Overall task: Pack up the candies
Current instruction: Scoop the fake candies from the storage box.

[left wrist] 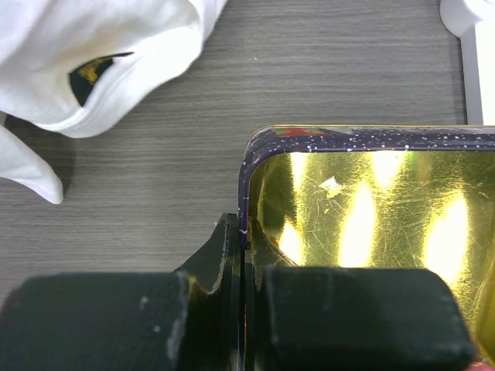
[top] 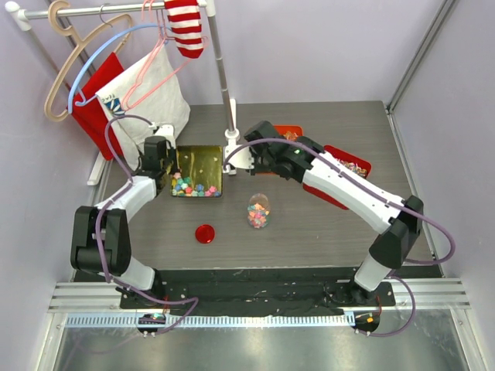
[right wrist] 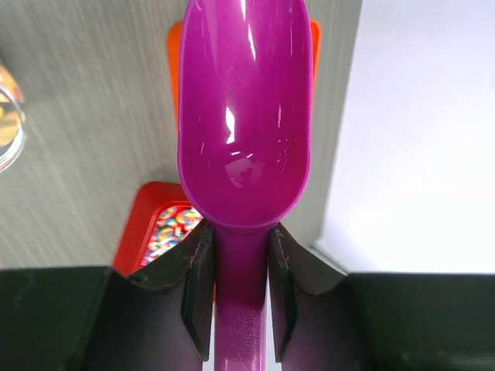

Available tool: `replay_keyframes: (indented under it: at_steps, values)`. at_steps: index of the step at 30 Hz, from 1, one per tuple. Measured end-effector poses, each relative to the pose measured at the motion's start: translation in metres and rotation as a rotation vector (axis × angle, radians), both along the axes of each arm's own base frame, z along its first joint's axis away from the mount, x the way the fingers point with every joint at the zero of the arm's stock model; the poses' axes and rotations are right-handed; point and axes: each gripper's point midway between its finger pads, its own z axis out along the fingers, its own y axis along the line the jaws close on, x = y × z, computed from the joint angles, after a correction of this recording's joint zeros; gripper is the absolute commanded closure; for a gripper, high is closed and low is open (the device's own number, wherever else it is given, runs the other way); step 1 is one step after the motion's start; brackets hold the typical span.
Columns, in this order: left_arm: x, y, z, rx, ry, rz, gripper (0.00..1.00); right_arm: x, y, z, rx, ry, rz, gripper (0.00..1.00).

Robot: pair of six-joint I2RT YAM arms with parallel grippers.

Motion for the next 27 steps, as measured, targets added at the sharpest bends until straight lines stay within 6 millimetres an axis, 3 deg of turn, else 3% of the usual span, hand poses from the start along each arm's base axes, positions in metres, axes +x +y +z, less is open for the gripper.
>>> replay_keyframes:
  at_steps: [6, 12, 27]
  values:
    - [-0.008, -0.016, -0.001, 0.021, 0.019, -0.014, 1.0, -0.001, 0.036, -0.004, -0.146, -0.093, 0.074, 0.99]
    - [-0.007, -0.023, 0.005, -0.011, 0.024, -0.02, 1.0, -0.001, 0.069, -0.028, -0.312, -0.172, 0.143, 0.99]
    - [-0.013, -0.037, 0.006, -0.063, 0.049, -0.031, 1.0, 0.006, 0.129, -0.058, -0.507, -0.274, 0.229, 0.99]
